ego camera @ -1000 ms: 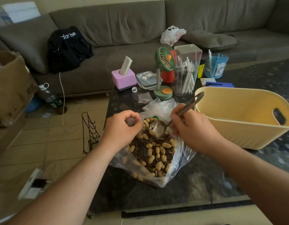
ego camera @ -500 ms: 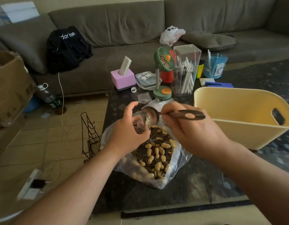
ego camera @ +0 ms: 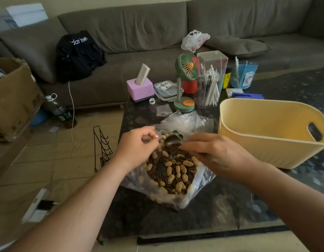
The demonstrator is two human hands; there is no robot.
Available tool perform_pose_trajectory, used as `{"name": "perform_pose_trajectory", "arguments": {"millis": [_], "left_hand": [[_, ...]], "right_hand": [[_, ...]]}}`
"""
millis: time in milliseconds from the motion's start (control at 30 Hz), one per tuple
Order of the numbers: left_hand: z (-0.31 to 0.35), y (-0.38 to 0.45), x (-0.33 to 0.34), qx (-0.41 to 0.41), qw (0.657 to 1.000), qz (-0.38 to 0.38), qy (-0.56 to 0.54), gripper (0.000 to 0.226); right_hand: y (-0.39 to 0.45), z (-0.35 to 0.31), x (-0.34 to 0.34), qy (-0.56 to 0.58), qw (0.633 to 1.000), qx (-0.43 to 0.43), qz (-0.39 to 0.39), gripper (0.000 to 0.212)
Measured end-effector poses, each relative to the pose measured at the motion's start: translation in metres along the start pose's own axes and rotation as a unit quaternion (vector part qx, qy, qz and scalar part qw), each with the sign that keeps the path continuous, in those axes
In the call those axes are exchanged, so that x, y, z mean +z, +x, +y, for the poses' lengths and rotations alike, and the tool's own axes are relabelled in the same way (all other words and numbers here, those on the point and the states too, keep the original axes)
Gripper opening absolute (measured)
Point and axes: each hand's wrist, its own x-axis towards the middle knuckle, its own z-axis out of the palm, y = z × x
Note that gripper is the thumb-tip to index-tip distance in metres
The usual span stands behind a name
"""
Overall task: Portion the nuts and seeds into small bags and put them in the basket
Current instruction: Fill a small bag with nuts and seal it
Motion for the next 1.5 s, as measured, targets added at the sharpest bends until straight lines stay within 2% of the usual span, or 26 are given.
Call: {"name": "perform_pose_trajectory", "arguments": {"millis": [67, 167, 333, 400, 500, 533, 600, 667, 733, 867, 933, 1000, 1100, 1233, 1333, 1433, 1500], "left_hand": [[0.007, 0.002, -0.001, -0.047, 0.992, 0.011, -0.118, 0.014], [0.016, 0.005, 0.000, -0.096, 0.939, -0.003, -0.331, 0.017], [0.024, 0.003, 0.005, -0.160, 0.874, -0.024, -0.459, 0.022], [0.028, 0.001, 0.008, -0.182, 0.865, -0.039, -0.465, 0.021], [0.035, -0.002, 0.015, -0.185, 0.849, -0.062, -0.491, 0.022], [0.038, -0.003, 0.016, -0.183, 0.840, -0.072, -0.505, 0.022], [0.042, -0.004, 0.018, -0.172, 0.826, -0.077, -0.531, 0.022], [0.047, -0.006, 0.020, -0.150, 0.819, -0.080, -0.548, 0.022], [0.050, -0.007, 0.022, -0.130, 0.830, -0.076, -0.537, 0.023], [0.052, -0.009, 0.024, -0.121, 0.842, -0.077, -0.520, 0.028], [0.051, -0.012, 0.025, -0.126, 0.848, -0.109, -0.503, 0.050], [0.051, -0.015, 0.031, -0.112, 0.873, -0.134, -0.455, 0.061], [0.050, -0.015, 0.040, -0.111, 0.895, -0.086, -0.423, 0.050], [0.049, -0.016, 0.041, -0.090, 0.907, -0.094, -0.401, 0.052], [0.052, -0.019, 0.038, -0.057, 0.924, -0.095, -0.366, 0.059], [0.051, -0.020, 0.033, -0.040, 0.921, -0.099, -0.374, 0.066], [0.052, -0.020, 0.032, -0.048, 0.915, -0.111, -0.386, 0.061]], "right_hand": [[-0.007, 0.005, 0.010, -0.056, 0.998, 0.006, -0.029, 0.043], [-0.016, 0.005, 0.025, -0.099, 0.993, 0.006, -0.072, 0.047], [-0.019, 0.005, 0.035, -0.096, 0.986, 0.008, -0.136, 0.057], [-0.014, 0.002, 0.031, -0.076, 0.990, 0.035, -0.109, 0.059], [0.001, -0.006, 0.017, 0.053, 0.985, 0.159, 0.030, 0.039], [0.008, -0.010, 0.012, 0.120, 0.967, 0.217, 0.058, 0.031], [0.022, -0.020, 0.006, 0.276, 0.910, 0.304, 0.052, 0.036], [0.030, -0.027, 0.007, 0.409, 0.849, 0.331, 0.044, 0.039], [0.034, -0.031, 0.012, 0.467, 0.815, 0.337, 0.069, 0.033], [0.036, -0.031, 0.014, 0.461, 0.798, 0.363, 0.140, 0.012], [0.036, -0.029, 0.011, 0.453, 0.799, 0.365, 0.155, 0.014], [0.036, -0.029, 0.010, 0.453, 0.806, 0.354, 0.142, 0.013], [0.037, -0.032, 0.007, 0.524, 0.757, 0.363, 0.143, 0.013], [0.035, -0.036, 0.010, 0.544, 0.751, 0.350, 0.135, 0.016], [0.036, -0.037, 0.009, 0.584, 0.714, 0.356, 0.149, 0.022], [0.035, -0.034, 0.004, 0.584, 0.716, 0.351, 0.148, 0.026], [0.035, -0.031, 0.001, 0.584, 0.720, 0.347, 0.142, 0.028]]}}
